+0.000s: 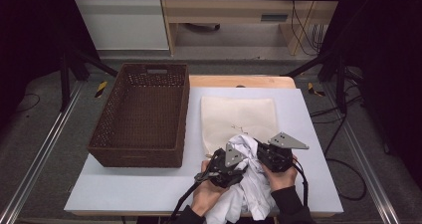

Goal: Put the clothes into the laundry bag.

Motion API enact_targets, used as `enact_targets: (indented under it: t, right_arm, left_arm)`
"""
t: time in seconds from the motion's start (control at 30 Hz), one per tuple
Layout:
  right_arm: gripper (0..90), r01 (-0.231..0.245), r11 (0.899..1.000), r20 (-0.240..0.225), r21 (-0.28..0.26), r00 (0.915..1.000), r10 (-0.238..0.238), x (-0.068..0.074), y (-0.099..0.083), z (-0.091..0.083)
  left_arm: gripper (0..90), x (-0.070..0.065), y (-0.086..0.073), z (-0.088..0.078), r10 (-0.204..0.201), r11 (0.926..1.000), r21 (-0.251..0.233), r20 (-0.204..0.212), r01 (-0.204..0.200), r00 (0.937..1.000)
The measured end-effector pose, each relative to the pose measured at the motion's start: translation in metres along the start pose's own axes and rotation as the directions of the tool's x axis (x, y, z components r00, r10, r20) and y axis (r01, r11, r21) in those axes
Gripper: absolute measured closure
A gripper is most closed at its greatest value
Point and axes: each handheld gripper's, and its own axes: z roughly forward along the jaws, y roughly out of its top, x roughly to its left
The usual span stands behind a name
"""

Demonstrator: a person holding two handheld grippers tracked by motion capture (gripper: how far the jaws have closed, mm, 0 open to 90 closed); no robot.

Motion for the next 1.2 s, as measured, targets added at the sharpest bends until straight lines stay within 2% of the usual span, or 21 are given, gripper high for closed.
enact_targets:
  t: [0.03,0.07,0.1,0.17,0.27,0.33,0.43,0.5,0.57,0.67,0.7,0.73,0.77,0.83,0.87,0.9,1.03,1.1,1.2]
  right_arm:
    - [88.0,0.0,1.0,0.0,0.0,1.0,0.0,0.0,0.0,0.0]
    - [88.0,0.007,1.0,-0.004,0.007,1.0,-0.006,0.001,-0.001,0.002]
    - [88.0,0.01,1.0,-0.006,0.008,0.9999,-0.01,0.002,-0.001,0.002]
    - [88.0,0.027,1.0,-0.013,-0.003,0.9995,-0.027,0.006,0.001,0.001]
    - [88.0,0.032,0.999,-0.025,-0.037,0.9992,-0.033,0.008,0.005,-0.003]
    - [87.9,0.033,0.999,-0.027,-0.037,0.999,-0.034,0.008,0.005,-0.004]
    - [87.8,0.027,0.999,-0.03,-0.034,0.9992,-0.028,0.007,0.003,-0.004]
    - [87.7,0.027,0.999,-0.026,-0.03,0.9993,-0.028,0.002,0.001,-0.004]
    - [87.6,0.027,0.999,-0.025,-0.02,0.9993,-0.027,0.0,-0.001,-0.004]
    - [87.6,0.041,0.999,-0.017,-0.023,0.999,-0.041,-0.002,-0.003,-0.005]
    - [87.6,0.042,0.999,-0.017,-0.022,0.999,-0.042,-0.002,-0.003,-0.006]
    - [87.5,0.043,0.999,-0.015,-0.023,0.999,-0.043,-0.002,-0.003,-0.006]
    - [87.4,0.044,0.999,-0.015,-0.023,0.9989,-0.045,-0.002,-0.003,-0.006]
    - [87.3,0.046,0.999,-0.012,-0.024,0.9988,-0.046,-0.001,-0.003,-0.006]
    - [87.5,0.041,0.999,-0.012,-0.02,0.9991,-0.041,0.0,-0.003,-0.006]
    - [87.5,0.04,0.999,-0.008,-0.02,0.9992,-0.04,0.0,-0.003,-0.006]
    - [87.8,0.033,0.999,-0.01,-0.015,0.9994,-0.034,0.002,-0.003,-0.004]
    - [87.9,0.026,1.0,-0.012,-0.012,0.9996,-0.026,0.003,-0.002,-0.003]
    - [87.9,0.021,1.0,-0.012,-0.007,0.9997,-0.021,0.005,-0.001,-0.001]
  left_arm:
    - [63.2,0.0,0.0,0.0,0.0,1.0,0.0,0.0,0.0,1.0]
    - [63.2,0.005,-0.003,0.016,-0.002,0.999,0.044,-0.023,0.003,0.9997]
    - [63.2,0.009,-0.005,0.024,-0.011,0.9975,0.07,-0.031,0.014,0.9994]
    - [62.9,0.021,-0.008,0.03,-0.067,0.9951,0.072,-0.015,0.068,0.9977]
    - [62.0,0.027,-0.006,0.033,-0.066,0.9953,0.068,-0.042,0.069,0.9969]
    - [59.8,0.027,-0.006,0.033,-0.07,0.9957,0.058,-0.054,0.073,0.9961]
    - [50.8,0.024,-0.008,0.03,-0.065,0.9971,0.035,-0.057,0.067,0.9962]
    - [39.5,0.024,-0.009,0.018,-0.096,0.9952,0.019,-0.014,0.097,0.9952]
    - [28.0,0.023,-0.009,0.006,-0.099,0.995,0.009,0.009,0.099,0.995]
    - [24.3,0.02,-0.015,-0.016,-0.089,0.9957,-0.026,0.018,0.089,0.9959]
    - [24.5,0.02,-0.015,-0.016,-0.089,0.9957,-0.026,0.018,0.089,0.9959]
    - [25.0,0.018,-0.022,-0.024,-0.081,0.9965,-0.023,-0.009,0.081,0.9967]
    - [26.7,0.017,-0.026,-0.025,-0.082,0.9964,-0.022,-0.015,0.081,0.9965]
    - [33.0,0.017,-0.031,-0.024,-0.089,0.9958,-0.022,-0.014,0.089,0.9959]
    - [36.6,0.019,-0.041,-0.019,-0.114,0.993,-0.032,0.005,0.114,0.9935]
    - [39.3,0.02,-0.044,-0.016,-0.122,0.9921,-0.03,0.004,0.122,0.9925]
    - [62.6,0.025,-0.046,-0.011,-0.134,0.9908,-0.019,0.01,0.134,0.991]
    - [70.6,0.025,-0.046,-0.011,-0.132,0.991,-0.019,0.01,0.132,0.9912]
    - [79.4,0.018,-0.043,-0.017,-0.118,0.9913,-0.058,-0.005,0.118,0.9929]
